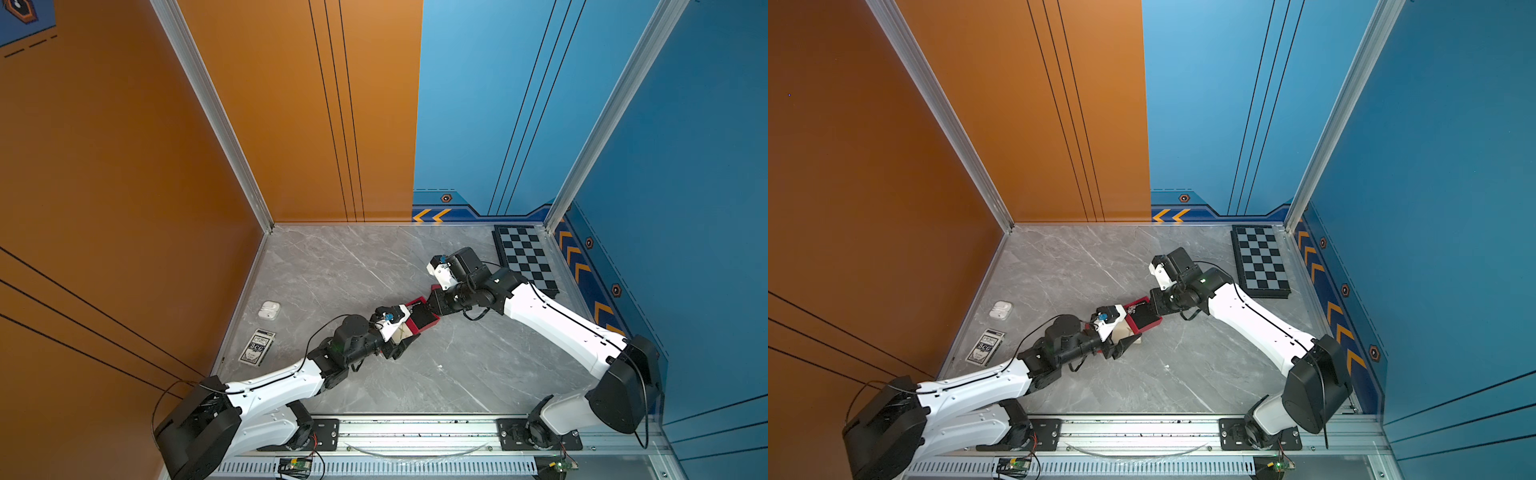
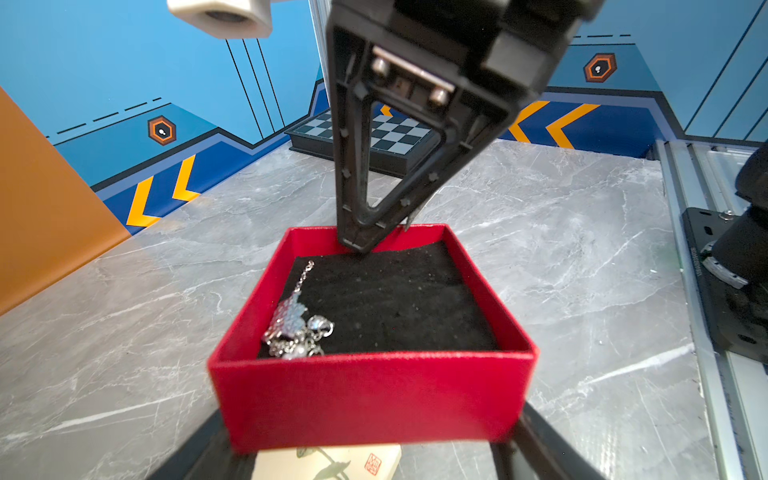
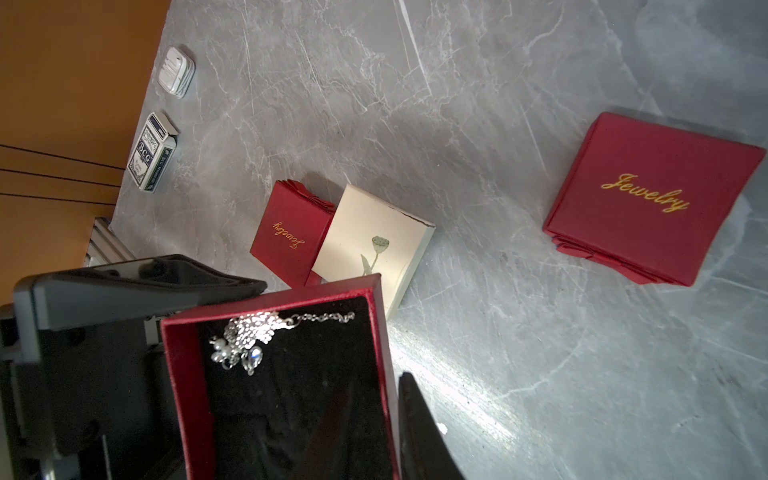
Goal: Take the necklace out of the lift-off lid jewelry box
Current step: Place the jewelry box at the center of the board.
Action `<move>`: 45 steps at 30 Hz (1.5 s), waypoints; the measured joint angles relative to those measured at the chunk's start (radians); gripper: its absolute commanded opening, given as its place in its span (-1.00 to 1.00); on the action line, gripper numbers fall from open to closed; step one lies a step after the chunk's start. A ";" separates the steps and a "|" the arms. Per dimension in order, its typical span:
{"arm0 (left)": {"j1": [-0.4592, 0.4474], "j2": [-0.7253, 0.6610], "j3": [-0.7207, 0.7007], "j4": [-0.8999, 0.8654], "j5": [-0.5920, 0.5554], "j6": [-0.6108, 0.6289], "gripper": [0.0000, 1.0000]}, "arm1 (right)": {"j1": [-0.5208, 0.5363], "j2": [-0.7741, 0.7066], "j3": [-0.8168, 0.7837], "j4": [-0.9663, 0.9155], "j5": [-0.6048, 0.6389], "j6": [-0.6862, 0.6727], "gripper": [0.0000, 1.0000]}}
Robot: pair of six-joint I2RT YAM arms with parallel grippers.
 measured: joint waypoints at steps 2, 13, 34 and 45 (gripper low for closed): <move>0.000 -0.002 0.000 0.000 0.000 0.000 0.06 | 0.000 0.004 0.000 0.000 -0.007 0.000 -0.60; 0.000 -0.010 0.000 -0.001 0.000 0.000 0.09 | -0.004 0.009 0.000 0.006 -0.008 -0.004 -0.96; 0.000 -0.009 0.000 0.000 -0.028 -0.024 0.89 | 0.000 0.008 -0.033 0.006 0.152 0.035 -1.00; 0.012 -0.031 0.003 -0.037 -0.146 -0.086 0.98 | 0.000 0.005 -0.145 0.048 0.336 0.098 -1.00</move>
